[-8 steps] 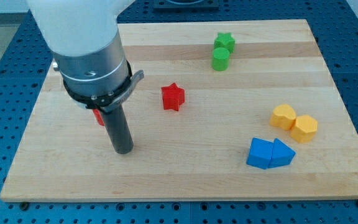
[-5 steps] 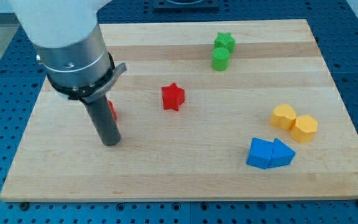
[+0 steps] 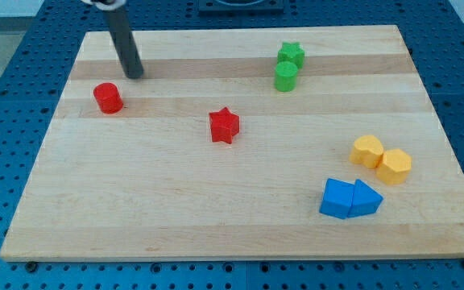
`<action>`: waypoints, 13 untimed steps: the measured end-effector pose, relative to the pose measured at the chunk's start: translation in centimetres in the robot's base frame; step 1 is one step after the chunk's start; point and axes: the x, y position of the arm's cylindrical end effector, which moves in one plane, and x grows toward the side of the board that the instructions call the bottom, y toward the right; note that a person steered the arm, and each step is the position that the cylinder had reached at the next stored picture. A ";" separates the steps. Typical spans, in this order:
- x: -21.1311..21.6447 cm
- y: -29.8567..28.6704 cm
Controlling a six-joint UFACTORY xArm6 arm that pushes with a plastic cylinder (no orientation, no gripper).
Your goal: Move red circle parallel to the green blocks
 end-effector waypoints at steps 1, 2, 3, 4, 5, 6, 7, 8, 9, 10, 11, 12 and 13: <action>3.3 5.1; 9.3 6.9; 13.2 3.9; 13.2 -1.0; 13.2 -1.0; 10.9 -3.6; 10.9 -3.7; 10.9 -3.7; 8.1 -3.7; 7.4 -3.7; 2.9 -3.7; 3.3 -3.7; 8.3 -4.4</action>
